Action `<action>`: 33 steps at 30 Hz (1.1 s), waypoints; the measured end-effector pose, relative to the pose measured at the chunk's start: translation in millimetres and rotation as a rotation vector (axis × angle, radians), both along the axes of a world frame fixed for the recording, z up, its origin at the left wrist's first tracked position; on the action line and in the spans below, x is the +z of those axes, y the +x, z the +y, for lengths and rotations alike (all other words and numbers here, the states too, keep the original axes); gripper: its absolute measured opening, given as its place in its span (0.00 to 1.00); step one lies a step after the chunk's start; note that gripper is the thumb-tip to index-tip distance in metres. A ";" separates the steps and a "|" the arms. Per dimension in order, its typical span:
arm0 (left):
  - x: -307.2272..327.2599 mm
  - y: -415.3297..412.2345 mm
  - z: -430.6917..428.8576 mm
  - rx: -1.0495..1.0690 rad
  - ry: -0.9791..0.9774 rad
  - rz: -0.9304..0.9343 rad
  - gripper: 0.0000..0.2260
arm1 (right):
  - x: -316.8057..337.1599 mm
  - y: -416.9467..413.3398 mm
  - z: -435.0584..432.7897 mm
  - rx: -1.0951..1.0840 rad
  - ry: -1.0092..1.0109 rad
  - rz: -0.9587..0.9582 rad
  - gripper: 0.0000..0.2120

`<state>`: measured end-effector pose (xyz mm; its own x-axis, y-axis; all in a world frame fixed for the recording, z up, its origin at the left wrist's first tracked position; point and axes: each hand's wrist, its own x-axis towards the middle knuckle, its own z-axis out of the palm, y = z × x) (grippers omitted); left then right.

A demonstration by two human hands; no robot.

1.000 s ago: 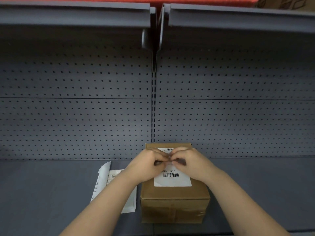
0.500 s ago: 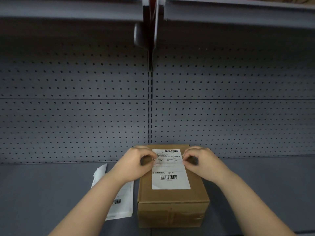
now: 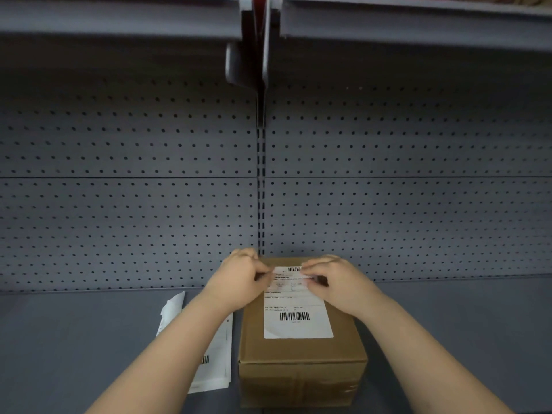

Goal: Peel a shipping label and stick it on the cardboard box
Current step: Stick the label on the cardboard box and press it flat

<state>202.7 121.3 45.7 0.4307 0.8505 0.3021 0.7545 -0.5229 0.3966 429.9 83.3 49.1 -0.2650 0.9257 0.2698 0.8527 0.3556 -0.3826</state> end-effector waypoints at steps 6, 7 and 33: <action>-7.8 -9.7 -0.9 0.057 0.053 -0.144 0.10 | -4.9 16.1 -3.0 -0.137 0.045 0.102 0.18; -9.0 -8.9 -1.7 0.066 0.062 -0.176 0.09 | -5.4 15.5 -3.2 -0.134 0.048 0.104 0.18; -9.1 0.1 -77.6 -0.171 0.023 -0.236 0.12 | -10.3 -15.0 -72.7 0.131 -0.018 0.171 0.12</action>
